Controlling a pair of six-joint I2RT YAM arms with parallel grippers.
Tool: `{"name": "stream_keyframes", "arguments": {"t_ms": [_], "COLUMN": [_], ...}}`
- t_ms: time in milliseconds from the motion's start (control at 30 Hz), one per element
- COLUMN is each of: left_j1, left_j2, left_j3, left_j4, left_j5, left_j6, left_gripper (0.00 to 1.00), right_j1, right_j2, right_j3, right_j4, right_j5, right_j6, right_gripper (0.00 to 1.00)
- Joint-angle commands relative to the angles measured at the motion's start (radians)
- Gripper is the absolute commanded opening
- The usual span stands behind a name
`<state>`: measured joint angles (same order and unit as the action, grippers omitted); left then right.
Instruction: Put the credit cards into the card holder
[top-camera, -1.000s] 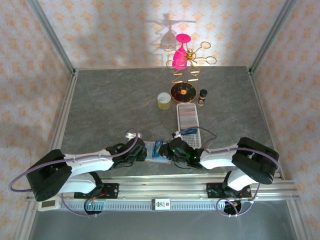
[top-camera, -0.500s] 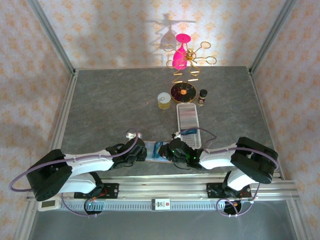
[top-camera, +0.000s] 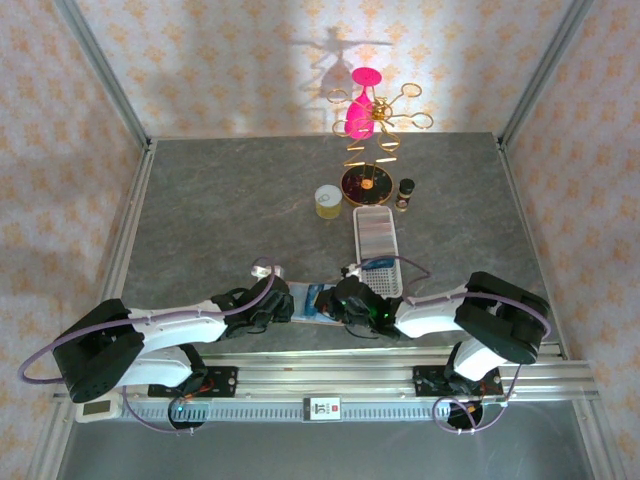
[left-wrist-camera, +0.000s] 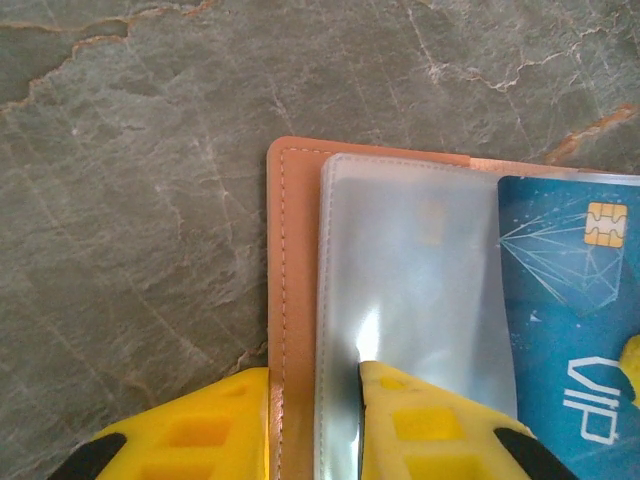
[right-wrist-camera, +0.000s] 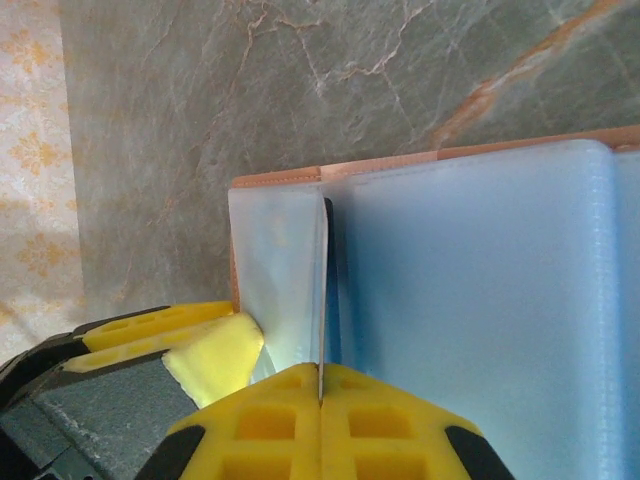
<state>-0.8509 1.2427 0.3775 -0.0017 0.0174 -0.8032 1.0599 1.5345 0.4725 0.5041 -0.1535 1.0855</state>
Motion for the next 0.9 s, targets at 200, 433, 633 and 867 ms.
{"name": "stream_keyframes", "arguments": {"t_ms": [200,433,633,867], "left_j1": [-0.036,-0.035,-0.036,-0.037], "left_j2": [0.025,0.027,0.03,0.029], "left_j3": [-0.046,-0.05,-0.051,-0.051], "left_j4": [-0.015,-0.011,-0.005,-0.003], "left_j5": [0.116,0.115,0.118,0.119], "left_j6": [-0.021,-0.025,-0.025,-0.027], "left_gripper": [0.24,0.24,0.24,0.25], "right_j1": [0.008,0.008,0.008,0.007], "right_j2": [0.002,-0.015,-0.003,0.006], "right_j3": [0.046,0.043,0.054,0.073], "right_j4": [-0.123,-0.172,-0.16,-0.106], "right_j5": [-0.01,0.002,-0.021,-0.06], "right_j6": [-0.023,0.002,-0.004,-0.048], "right_gripper": [0.0,0.0,0.0,0.0]}}
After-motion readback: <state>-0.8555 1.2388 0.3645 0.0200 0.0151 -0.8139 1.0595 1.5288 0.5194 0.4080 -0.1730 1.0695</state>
